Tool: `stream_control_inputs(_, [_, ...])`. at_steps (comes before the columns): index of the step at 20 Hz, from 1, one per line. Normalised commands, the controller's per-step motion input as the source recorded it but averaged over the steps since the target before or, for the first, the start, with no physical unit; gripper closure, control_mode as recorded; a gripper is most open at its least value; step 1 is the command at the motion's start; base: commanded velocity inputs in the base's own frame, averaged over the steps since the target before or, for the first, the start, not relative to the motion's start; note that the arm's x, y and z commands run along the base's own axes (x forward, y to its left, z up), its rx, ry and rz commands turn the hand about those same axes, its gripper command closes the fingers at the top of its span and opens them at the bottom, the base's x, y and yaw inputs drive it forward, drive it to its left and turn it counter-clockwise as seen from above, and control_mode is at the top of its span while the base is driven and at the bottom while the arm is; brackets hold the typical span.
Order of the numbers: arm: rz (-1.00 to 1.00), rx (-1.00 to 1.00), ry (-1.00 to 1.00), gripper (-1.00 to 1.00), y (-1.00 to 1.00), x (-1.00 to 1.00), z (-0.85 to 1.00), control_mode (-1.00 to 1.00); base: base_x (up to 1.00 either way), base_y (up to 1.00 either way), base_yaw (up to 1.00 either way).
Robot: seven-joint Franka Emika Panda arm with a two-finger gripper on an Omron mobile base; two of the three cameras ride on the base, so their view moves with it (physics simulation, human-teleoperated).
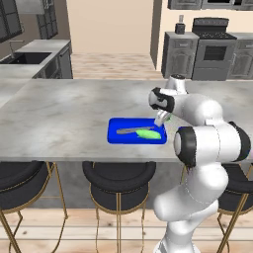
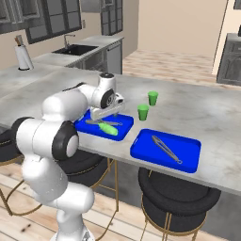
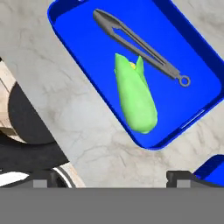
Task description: Gather the garlic and corn from the fridge and place them on a tray on the dining counter. Then gather the steak and fish from the fridge and place them on the other tray.
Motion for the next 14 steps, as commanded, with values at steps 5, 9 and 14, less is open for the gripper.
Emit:
stream_control_inputs(5, [-0.18,0.0,-0.04,-1.0,0.06,-0.97,0.25,-1.0,0.0,0.0,0.0])
stream_control_inputs(9, [-0.18,0.0,-0.08,-1.0,0.26,-0.76,0.05,-1.0,0.0,0.0,0.0])
stream_control_inputs(14, [-0.21,0.0,-0.16,-1.0,0.27,-0.2,0.0,-1.0,0.0,0.0,0.0])
